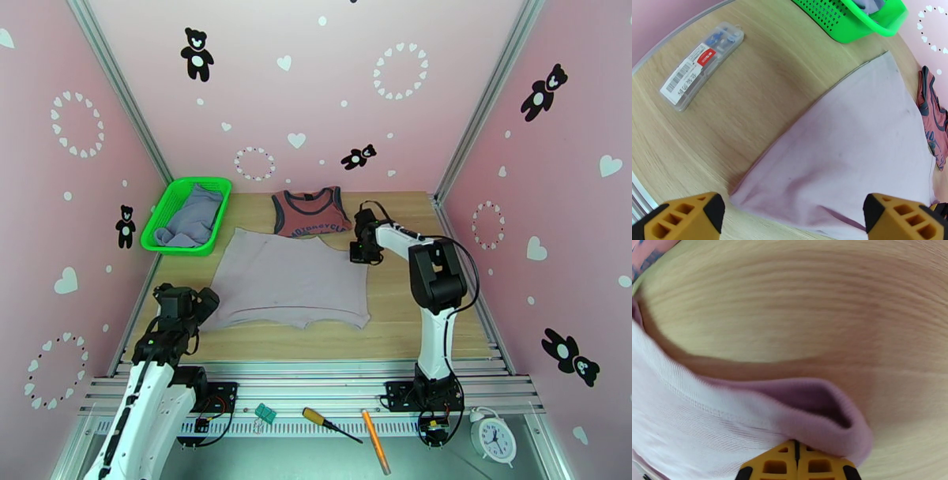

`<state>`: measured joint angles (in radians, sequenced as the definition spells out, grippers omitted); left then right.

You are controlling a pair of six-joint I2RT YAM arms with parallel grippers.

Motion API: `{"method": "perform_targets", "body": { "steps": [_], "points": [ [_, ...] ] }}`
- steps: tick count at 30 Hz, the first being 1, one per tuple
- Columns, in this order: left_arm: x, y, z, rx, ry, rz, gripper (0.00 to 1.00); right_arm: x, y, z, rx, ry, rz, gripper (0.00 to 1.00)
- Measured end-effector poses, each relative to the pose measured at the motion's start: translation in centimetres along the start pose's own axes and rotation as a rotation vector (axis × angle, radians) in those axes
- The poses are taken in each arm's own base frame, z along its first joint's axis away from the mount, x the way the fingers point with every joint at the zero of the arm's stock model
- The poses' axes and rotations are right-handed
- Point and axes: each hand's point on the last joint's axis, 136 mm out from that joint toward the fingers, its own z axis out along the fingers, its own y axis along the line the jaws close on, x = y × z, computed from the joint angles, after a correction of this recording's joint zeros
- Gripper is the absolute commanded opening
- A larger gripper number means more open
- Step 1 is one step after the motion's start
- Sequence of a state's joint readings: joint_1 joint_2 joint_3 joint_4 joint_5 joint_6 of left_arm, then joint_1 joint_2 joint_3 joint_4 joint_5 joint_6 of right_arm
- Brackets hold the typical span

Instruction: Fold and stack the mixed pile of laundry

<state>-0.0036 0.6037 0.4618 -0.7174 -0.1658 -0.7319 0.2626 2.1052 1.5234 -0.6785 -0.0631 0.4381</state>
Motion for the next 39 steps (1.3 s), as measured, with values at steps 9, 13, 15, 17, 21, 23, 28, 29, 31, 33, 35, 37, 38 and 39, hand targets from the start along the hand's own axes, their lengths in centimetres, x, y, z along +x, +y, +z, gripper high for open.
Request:
{"method": "perform_targets", "body": {
  "steps": [9, 13, 15, 17, 21, 23, 28, 29, 31, 33, 35, 37, 38, 39],
  "points": [
    [-0.4, -1.1, 0.3, 0.001, 0.033, 0.037, 0.99, -0.3, -6.7, -0.9, 0.061, 0.052, 0.124, 0.00],
    [-0.3, -1.6, 0.6, 0.012, 0.056, 0.053, 0.98, -1.0, -9.7, -1.6, 0.096, 0.055, 0.160, 0.00],
    [0.1, -1.8, 0.9, 0.012, 0.086, 0.062, 0.98, -2.0, -11.0, -1.9, 0.117, 0.043, 0.164, 0.00],
    [0.7, -2.0, 1.3, 0.013, 0.125, 0.068, 0.94, -3.0, -11.4, -2.3, 0.126, 0.025, 0.149, 0.00],
    [2.4, -2.7, 2.4, 0.022, 0.230, 0.094, 0.88, -3.8, -10.7, -3.2, 0.114, -0.001, 0.090, 0.05],
    [3.3, -3.0, 2.6, 0.027, 0.276, 0.116, 0.88, -3.3, -9.4, -4.1, 0.107, -0.022, 0.037, 0.20],
    [4.2, -3.8, 2.3, 0.056, 0.303, 0.141, 0.90, 1.1, -0.1, -10.0, 0.090, -0.126, -0.308, 0.44],
    [4.0, -3.9, 2.2, 0.063, 0.295, 0.140, 0.90, 2.7, 3.0, -11.3, 0.073, -0.163, -0.416, 0.46],
    [3.8, -4.1, 1.9, 0.077, 0.281, 0.138, 0.91, 6.9, 9.0, -12.9, 0.020, -0.212, -0.619, 0.48],
    [3.6, -4.2, 1.7, 0.085, 0.273, 0.137, 0.91, 11.8, 13.0, -12.9, -0.016, -0.208, -0.796, 0.51],
    [3.3, -4.5, 1.6, 0.086, 0.273, 0.138, 0.91, 16.3, 14.5, -11.4, -0.005, -0.158, -0.934, 0.54],
    [2.9, -4.9, 1.3, 0.086, 0.273, 0.138, 0.91, 19.9, 14.2, -9.7, 0.038, -0.098, -1.035, 0.54],
    [2.4, -5.4, 1.2, 0.091, 0.268, 0.138, 0.91, 21.1, 13.9, -9.0, 0.059, -0.071, -1.073, 0.55],
    [2.1, -5.7, 1.0, 0.096, 0.263, 0.138, 0.91, 22.1, 13.5, -8.6, 0.075, -0.049, -1.101, 0.55]
  ]
}}
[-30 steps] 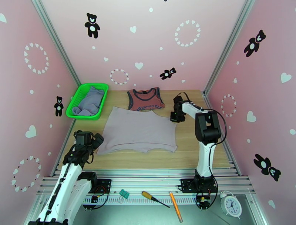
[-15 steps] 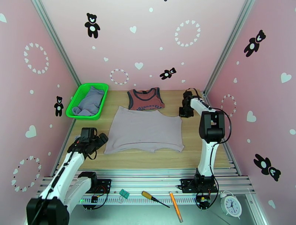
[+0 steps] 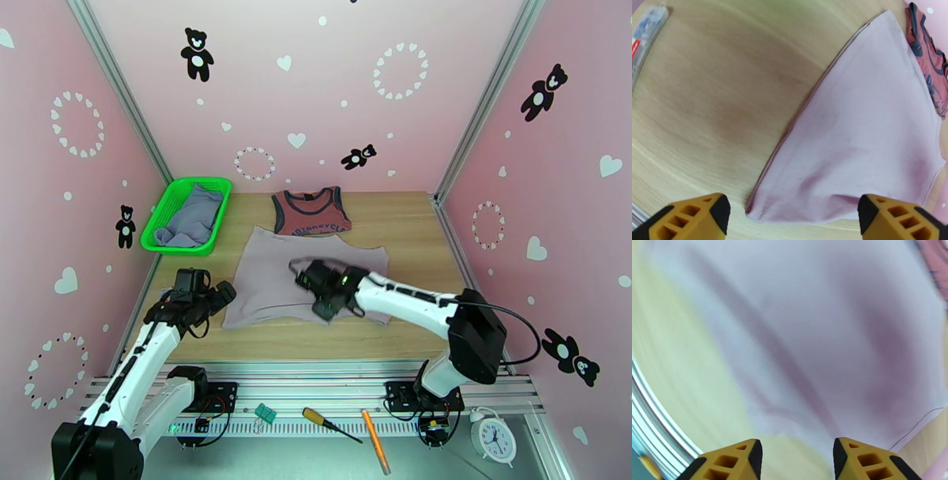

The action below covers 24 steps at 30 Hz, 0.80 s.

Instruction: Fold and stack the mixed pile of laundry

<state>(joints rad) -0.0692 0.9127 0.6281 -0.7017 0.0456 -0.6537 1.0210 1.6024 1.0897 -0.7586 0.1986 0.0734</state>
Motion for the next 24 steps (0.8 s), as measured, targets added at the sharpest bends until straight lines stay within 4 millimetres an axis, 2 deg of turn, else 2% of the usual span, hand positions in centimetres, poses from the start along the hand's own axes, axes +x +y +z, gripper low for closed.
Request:
{"method": "perform_targets", "body": {
  "steps": [2, 4, 9, 18, 22, 24],
  "points": [
    [-0.8, -0.7, -0.6, 0.016, -0.018, 0.001, 0.91, 1.1, 0.7, 0.4, 0.007, 0.036, -0.040, 0.55],
    [-1.2, -1.1, -0.9, 0.025, -0.029, 0.002, 0.91, 1.4, 0.8, 0.5, 0.013, 0.047, -0.060, 0.55],
    [-1.0, -0.9, -1.0, 0.015, -0.017, 0.001, 0.91, 1.6, 1.0, 1.3, 0.012, 0.076, -0.100, 0.54],
    [-0.8, -0.7, -0.5, -0.002, 0.001, 0.000, 0.91, 1.2, 1.7, 4.4, 0.000, 0.141, -0.148, 0.53],
    [-0.6, -0.5, -0.2, -0.011, 0.012, 0.000, 0.91, 0.7, 1.8, 5.1, 0.000, 0.145, -0.154, 0.48],
    [-0.6, -0.5, -0.1, -0.015, 0.017, -0.001, 0.91, 0.7, 1.9, 5.3, -0.001, 0.145, -0.158, 0.37]
  ]
}}
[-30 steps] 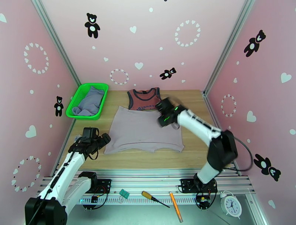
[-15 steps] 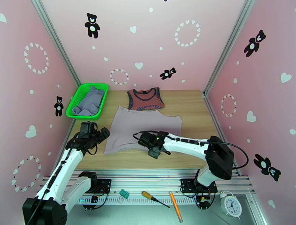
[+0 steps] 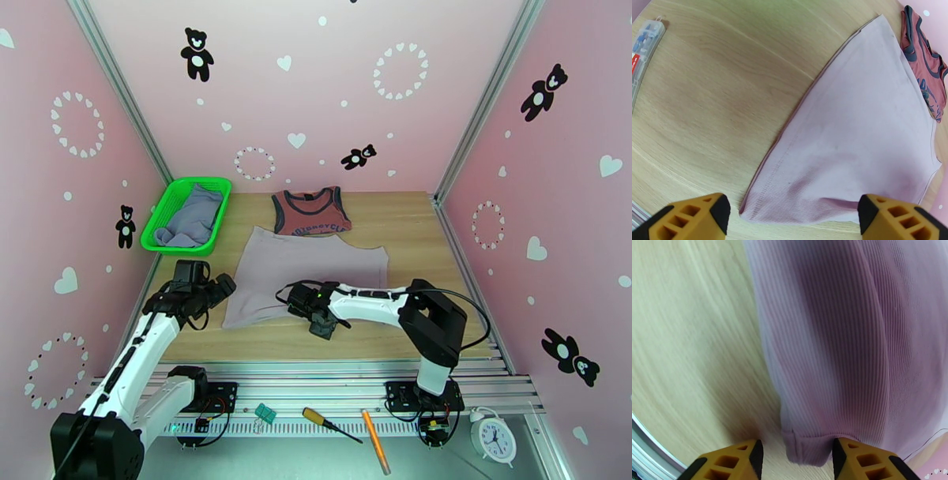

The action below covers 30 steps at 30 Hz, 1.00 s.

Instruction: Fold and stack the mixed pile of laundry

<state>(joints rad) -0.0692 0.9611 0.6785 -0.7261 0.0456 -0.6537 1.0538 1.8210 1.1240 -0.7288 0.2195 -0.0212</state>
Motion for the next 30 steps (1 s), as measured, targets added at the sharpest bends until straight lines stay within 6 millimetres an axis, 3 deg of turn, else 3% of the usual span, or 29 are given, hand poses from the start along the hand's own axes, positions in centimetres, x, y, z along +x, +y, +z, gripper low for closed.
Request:
{"method": "perform_targets", "body": {
  "steps": [4, 11, 18, 21, 26, 30],
  "points": [
    [0.1, 0.0, 0.1, -0.003, 0.005, -0.001, 0.90, 0.1, 0.0, 0.2, 0.000, 0.007, 0.001, 0.00],
    [1.1, -0.3, 0.5, 0.017, 0.054, -0.011, 0.87, 0.9, -0.2, -0.3, 0.011, 0.030, 0.026, 0.00],
    [5.7, 0.7, 2.1, -0.033, 0.209, 0.001, 0.84, 2.9, -1.2, -2.7, 0.059, 0.037, 0.069, 0.00],
    [7.0, 0.6, 2.1, -0.042, 0.243, 0.009, 0.78, 3.4, -1.8, -3.1, 0.099, 0.051, 0.074, 0.00],
    [8.2, 0.4, 2.2, -0.051, 0.275, 0.008, 0.58, 3.6, -2.6, -3.2, 0.146, 0.062, 0.072, 0.00],
    [10.1, 1.8, 2.5, -0.088, 0.327, -0.008, 0.55, 3.5, -2.9, -3.2, 0.158, 0.057, 0.069, 0.00]
  ]
}}
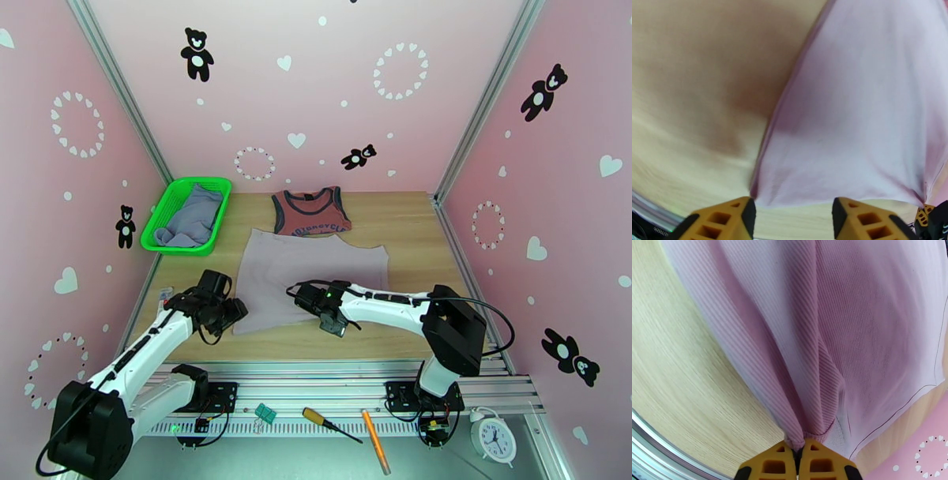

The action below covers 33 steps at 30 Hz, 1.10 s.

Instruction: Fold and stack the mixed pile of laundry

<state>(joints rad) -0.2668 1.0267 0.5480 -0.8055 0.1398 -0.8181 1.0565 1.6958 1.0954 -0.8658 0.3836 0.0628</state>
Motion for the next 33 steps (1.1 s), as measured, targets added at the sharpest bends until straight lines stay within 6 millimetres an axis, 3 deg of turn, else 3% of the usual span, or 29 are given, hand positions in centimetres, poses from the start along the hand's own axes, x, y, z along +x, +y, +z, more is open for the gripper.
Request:
{"method": "perform_targets", "body": {
  "steps": [6, 13, 33],
  "points": [
    [2.5, 2.5, 1.1, -0.031, 0.061, -0.058, 0.56, -0.3, 0.0, 0.1, 0.001, -0.013, -0.005, 0.00],
    [2.4, 2.4, 1.9, -0.038, 0.071, -0.094, 0.56, -0.4, 0.4, 0.4, -0.011, -0.023, -0.006, 0.00],
    [2.1, 3.5, 2.6, -0.199, 0.123, -0.129, 0.27, -0.5, 1.4, 0.8, -0.060, -0.037, -0.003, 0.00]
  ]
}}
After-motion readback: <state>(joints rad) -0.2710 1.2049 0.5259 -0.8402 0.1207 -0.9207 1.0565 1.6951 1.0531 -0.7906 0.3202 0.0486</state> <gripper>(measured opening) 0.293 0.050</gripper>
